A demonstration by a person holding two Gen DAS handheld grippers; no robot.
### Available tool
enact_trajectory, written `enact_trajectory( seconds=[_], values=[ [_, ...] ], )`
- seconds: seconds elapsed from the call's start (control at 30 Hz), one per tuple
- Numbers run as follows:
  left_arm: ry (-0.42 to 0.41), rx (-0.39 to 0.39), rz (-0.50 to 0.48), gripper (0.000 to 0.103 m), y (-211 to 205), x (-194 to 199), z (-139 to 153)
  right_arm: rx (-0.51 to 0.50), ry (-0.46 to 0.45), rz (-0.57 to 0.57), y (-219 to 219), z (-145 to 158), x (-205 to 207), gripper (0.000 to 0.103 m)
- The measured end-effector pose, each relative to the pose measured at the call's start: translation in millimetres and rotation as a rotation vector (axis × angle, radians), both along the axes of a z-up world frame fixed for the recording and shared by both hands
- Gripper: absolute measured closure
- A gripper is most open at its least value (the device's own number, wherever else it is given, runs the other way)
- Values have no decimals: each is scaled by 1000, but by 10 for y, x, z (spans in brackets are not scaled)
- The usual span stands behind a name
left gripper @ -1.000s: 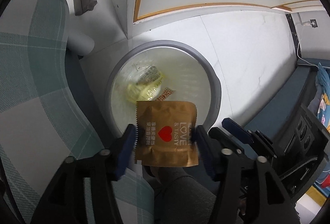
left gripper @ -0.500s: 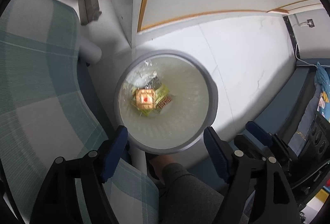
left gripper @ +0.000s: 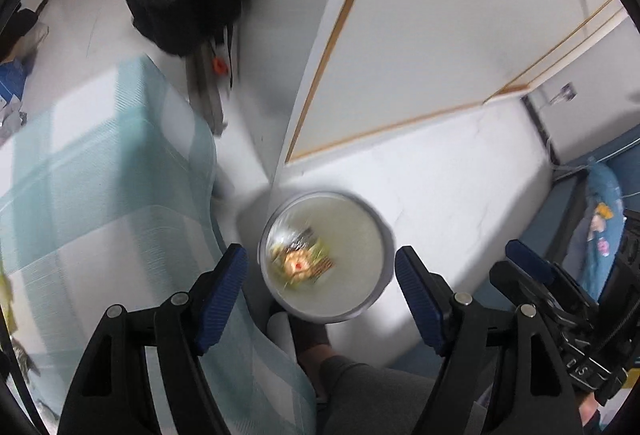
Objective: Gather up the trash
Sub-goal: 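Move both tools back over the table toward the white tissues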
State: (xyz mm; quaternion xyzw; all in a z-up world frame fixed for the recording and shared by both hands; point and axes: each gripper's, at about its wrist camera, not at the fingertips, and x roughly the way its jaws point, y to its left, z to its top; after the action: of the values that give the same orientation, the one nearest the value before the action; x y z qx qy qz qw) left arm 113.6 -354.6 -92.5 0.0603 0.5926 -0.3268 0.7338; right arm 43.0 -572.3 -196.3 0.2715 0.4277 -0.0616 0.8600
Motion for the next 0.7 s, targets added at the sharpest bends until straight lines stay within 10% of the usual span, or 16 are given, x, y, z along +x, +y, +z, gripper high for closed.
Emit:
enact_trajectory(
  seconds=[0.27, 0.7],
  values=[
    [-211, -161, 48, 21, 486, -192, 663, -97, -152, 5, 286, 697, -145, 31],
    [-495, -180, 327, 6, 1653, -285, 1228, -244, -414, 120, 1230, 1713, -176, 20]
  ],
)
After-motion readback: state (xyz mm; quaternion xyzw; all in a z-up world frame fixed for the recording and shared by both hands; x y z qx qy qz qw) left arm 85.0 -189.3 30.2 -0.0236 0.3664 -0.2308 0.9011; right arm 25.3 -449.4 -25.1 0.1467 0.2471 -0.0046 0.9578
